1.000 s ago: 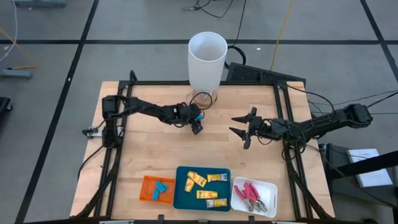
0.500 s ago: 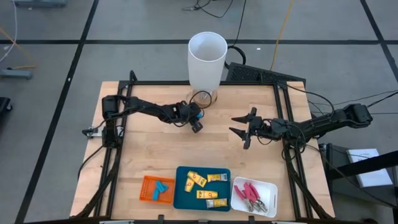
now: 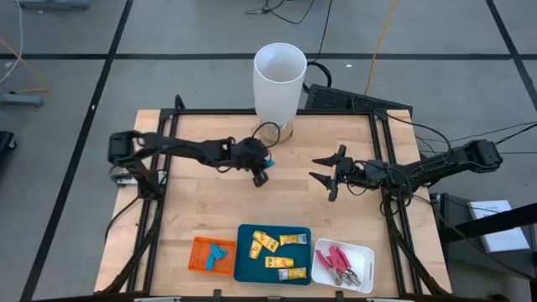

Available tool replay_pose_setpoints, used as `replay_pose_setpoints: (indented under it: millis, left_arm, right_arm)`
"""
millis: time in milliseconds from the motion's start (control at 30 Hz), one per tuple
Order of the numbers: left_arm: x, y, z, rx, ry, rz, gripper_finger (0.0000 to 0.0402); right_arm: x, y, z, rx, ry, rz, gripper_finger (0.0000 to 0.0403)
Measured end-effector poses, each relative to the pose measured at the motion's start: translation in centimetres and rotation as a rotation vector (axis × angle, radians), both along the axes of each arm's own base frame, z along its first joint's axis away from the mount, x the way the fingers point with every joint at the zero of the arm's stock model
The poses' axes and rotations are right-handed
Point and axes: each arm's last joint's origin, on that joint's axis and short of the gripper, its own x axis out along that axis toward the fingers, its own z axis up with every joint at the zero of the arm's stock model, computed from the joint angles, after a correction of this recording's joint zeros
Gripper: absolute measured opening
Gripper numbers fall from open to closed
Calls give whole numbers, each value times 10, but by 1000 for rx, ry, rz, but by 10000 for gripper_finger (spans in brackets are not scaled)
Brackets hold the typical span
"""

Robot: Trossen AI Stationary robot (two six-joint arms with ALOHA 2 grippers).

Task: Pick & Place School Supplies
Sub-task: Put the blue eraser into the orange bin

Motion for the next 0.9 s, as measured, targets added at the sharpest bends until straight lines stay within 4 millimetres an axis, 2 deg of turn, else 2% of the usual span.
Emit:
replay_pose_setpoints:
  millis: [100,267,400,533,667,900]
  left_arm:
    - [-12,-19,24,-6,-9,-64,74]
    - [-40,-66,61,-12,-36,-213,79]
    - [-64,-109,79,-8,-28,-360,74]
    - [-86,-149,82,-32,13,-484,74]
    - [-105,-182,78,-32,69,-513,78]
    - [-138,-222,63,-7,138,-557,77]
  right_arm:
    - [0,0,0,0,1,0,205]
    - [0,0,0,-1,5,0,205]
    - [0,0,-1,0,6,0,205]
    - [0,0,-1,8,4,0,205]
    - [0,0,-1,16,2,0,205]
    - [0,0,0,18,-2,0,205]
